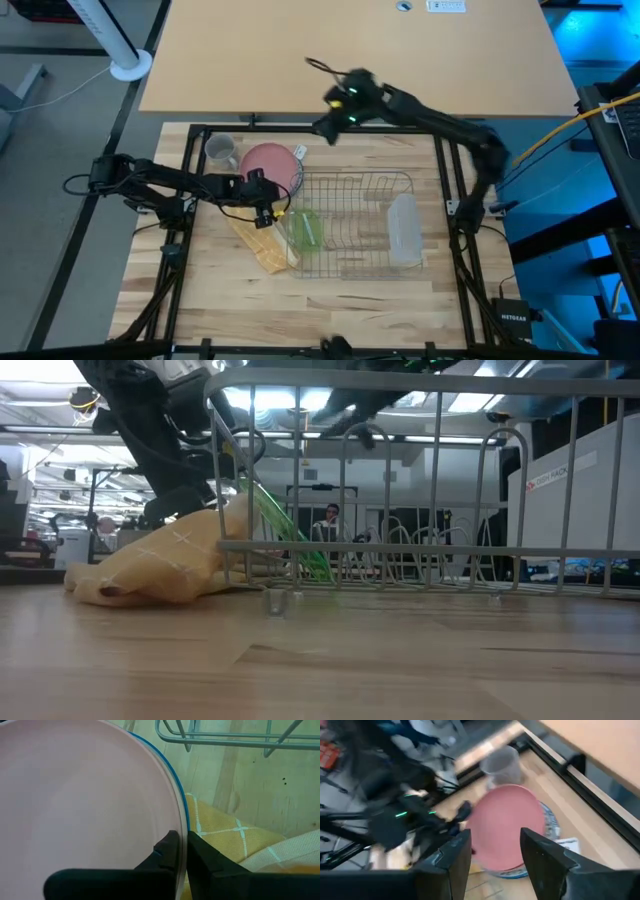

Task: Sort dishes
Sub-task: Put the pink plate in the dish rack

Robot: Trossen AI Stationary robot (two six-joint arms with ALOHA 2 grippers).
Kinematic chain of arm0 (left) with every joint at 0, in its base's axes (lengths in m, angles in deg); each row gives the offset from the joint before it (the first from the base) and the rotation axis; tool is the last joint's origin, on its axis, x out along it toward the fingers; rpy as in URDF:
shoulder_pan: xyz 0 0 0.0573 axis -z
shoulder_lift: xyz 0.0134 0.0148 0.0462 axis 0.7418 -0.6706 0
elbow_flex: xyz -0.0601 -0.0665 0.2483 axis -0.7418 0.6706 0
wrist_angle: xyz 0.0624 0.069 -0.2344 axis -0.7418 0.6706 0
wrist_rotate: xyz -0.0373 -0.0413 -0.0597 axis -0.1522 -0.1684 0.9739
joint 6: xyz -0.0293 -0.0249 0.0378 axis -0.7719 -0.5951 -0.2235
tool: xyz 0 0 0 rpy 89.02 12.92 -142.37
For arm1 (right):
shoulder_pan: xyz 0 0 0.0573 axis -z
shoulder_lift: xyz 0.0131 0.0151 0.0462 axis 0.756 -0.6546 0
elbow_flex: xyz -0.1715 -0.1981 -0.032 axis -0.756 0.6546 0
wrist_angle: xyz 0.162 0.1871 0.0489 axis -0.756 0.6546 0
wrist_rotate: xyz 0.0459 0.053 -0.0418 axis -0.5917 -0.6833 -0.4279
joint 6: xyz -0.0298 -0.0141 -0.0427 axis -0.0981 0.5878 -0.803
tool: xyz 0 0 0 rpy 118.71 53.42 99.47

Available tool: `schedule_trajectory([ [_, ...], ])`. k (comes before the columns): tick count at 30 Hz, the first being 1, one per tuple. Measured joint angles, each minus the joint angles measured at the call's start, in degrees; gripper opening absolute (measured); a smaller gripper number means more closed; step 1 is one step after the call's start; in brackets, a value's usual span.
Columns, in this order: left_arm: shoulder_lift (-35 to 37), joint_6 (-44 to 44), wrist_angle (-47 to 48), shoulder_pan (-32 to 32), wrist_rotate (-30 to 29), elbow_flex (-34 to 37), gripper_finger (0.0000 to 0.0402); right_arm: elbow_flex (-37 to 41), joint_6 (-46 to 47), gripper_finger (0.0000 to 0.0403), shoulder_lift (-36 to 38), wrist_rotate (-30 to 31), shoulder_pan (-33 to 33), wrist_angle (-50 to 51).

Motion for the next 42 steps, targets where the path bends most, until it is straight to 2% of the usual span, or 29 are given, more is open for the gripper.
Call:
schedule_trajectory([
  [4,0.00,0.00,-0.04,0.01,-0.01,0.00,0.0013,-13.10,0.00,0.0175,-11.91,0.51,0.79,7.99],
  [7,0.00,0.00,-0.09,0.01,-0.01,0.00,0.0013,-19.46,0.00,0.0175,-18.18,0.68,0.59,10.36],
  [13,0.00,0.20,-0.39,0.01,-0.01,0.04,0.0013,-23.25,0.16,0.0175,-25.32,0.34,-0.28,10.11],
  [21,0.00,0.79,-0.95,0.33,-0.57,0.04,0.0013,-23.31,0.21,0.0175,-26.46,3.24,-0.21,14.42],
  [27,-0.02,3.56,-3.81,1.79,-7.05,0.07,0.0006,-23.33,0.20,0.0175,-26.44,3.22,-0.24,17.88],
  [33,-0.04,5.71,-5.15,2.11,-9.18,0.07,0.0004,-23.33,0.20,0.0175,-26.44,3.26,-0.17,21.12],
  [38,-0.04,5.36,-5.37,3.39,-15.45,0.07,0.0003,-23.33,0.22,0.0175,-26.44,3.26,-0.17,22.01],
  [42,-0.04,6.03,-7.74,4.51,-16.06,0.07,0.0003,-23.33,0.22,0.0175,-26.44,3.24,-0.17,22.01],
])
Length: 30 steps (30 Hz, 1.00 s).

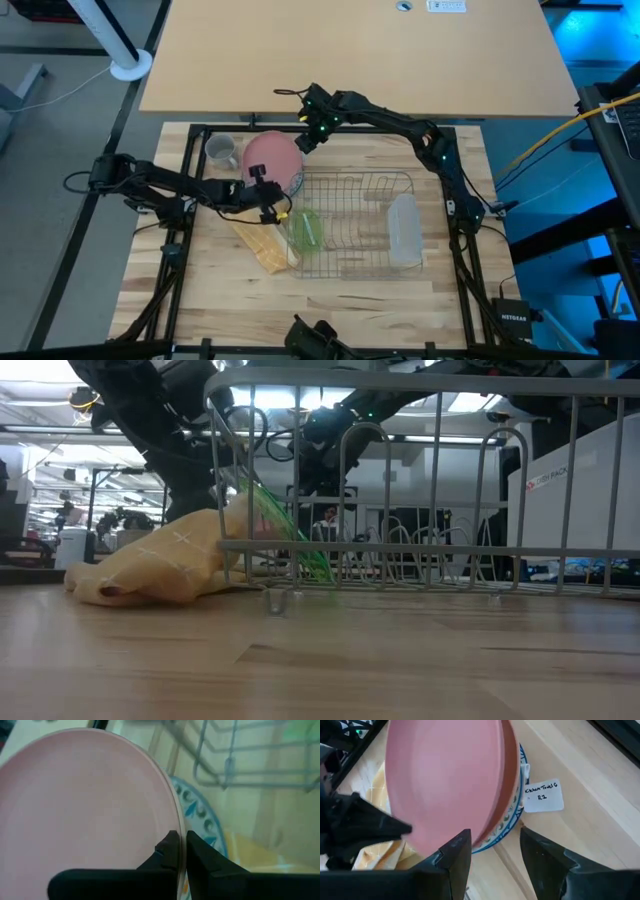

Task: Sort dishes
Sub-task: Put the pink plate in the dish rack

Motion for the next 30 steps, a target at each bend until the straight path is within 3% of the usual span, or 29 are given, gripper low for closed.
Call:
schedule_trajectory([
  [5,0.00,2.28,-2.38,1.42,-2.54,0.00,0.0003,0.00,0.00,0.0175,0.02,-0.03,0.00,-0.02],
  [24,0.00,1.70,-3.10,2.14,-2.61,-0.02,0.0002,0.00,0.00,0.0173,0.04,0.51,-1.99,-2.71],
  [30,0.00,1.44,-3.03,3.36,-2.66,-0.02,0.0002,0.00,0.00,0.0126,0.07,1.02,-1.97,-2.69],
])
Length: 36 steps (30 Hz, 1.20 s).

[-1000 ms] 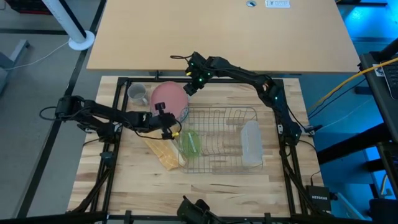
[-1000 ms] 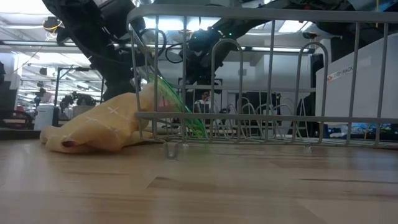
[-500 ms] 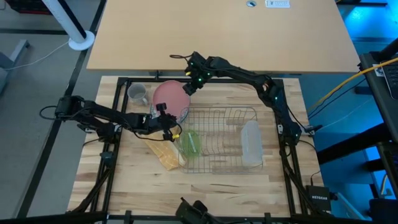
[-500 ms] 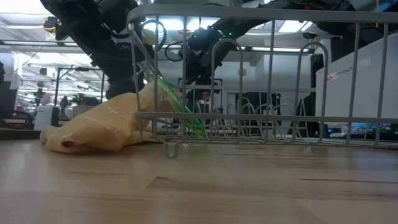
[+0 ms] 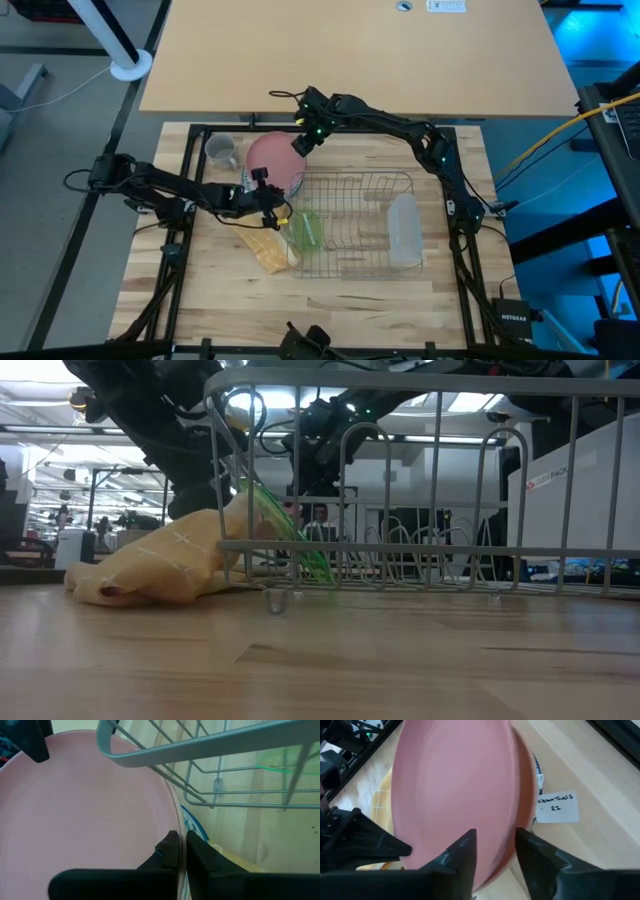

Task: Sort dishes
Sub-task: Put the pink plate in the dish rack

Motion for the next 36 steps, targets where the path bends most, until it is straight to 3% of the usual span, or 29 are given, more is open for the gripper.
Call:
schedule_trajectory([
  [9,0.00,-1.33,0.19,0.44,-0.07,-0.08,0.0006,0.01,0.74,0.0012,0.00,0.45,0.02,-0.09],
  [14,0.04,-3.71,0.28,0.46,0.30,-0.09,0.0018,0.02,3.08,0.0025,0.00,0.13,0.02,-0.37],
  [24,0.07,-14.05,1.04,0.79,1.64,-0.11,0.0027,0.02,3.04,0.0013,0.00,2.81,-0.11,-1.77],
  [36,0.11,-25.67,3.41,0.75,3.34,-0.13,0.0068,0.09,3.09,0.0011,0.00,3.63,-0.13,-2.08],
])
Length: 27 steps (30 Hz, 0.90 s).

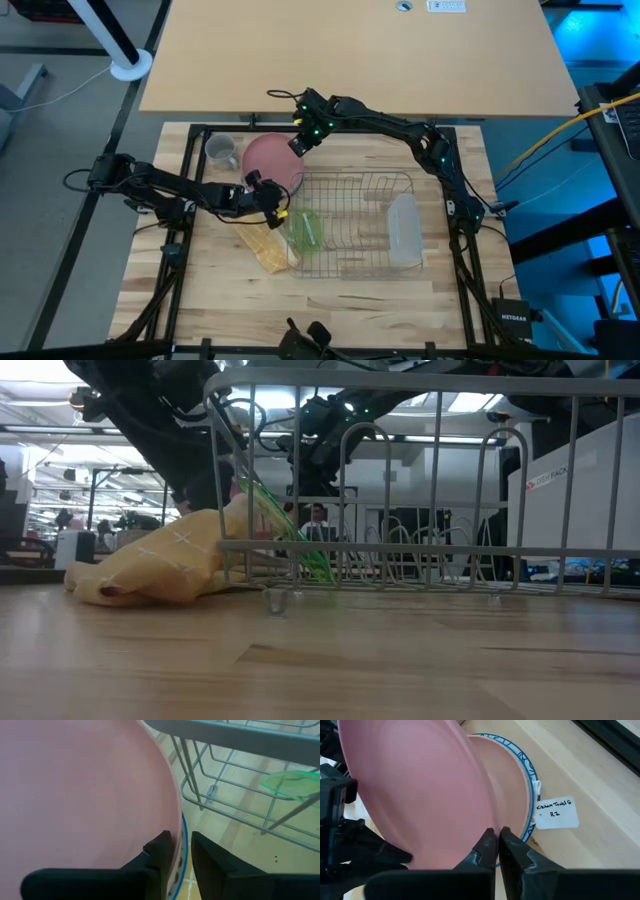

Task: Sort dishes
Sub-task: Put the pink plate in the dish rack

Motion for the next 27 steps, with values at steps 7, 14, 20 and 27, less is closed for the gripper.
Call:
schedule_trajectory([
  [7,0.12,-1.82,0.03,0.00,0.14,0.00,0.0074,0.00,-0.12,0.0009,0.00,0.31,0.02,-1.58],
  [14,7.54,-2.07,3.64,0.11,1.18,0.09,0.0074,0.00,-0.19,0.0007,0.00,1.14,0.18,-1.84],
  [20,18.00,-6.61,13.29,0.11,4.55,0.13,0.0074,-0.02,-0.27,0.0007,0.02,1.21,0.44,-2.01],
  [27,25.23,-6.42,18.65,0.11,8.09,0.13,0.0074,-0.04,-0.49,0.0008,0.02,-0.01,0.29,-1.70],
])
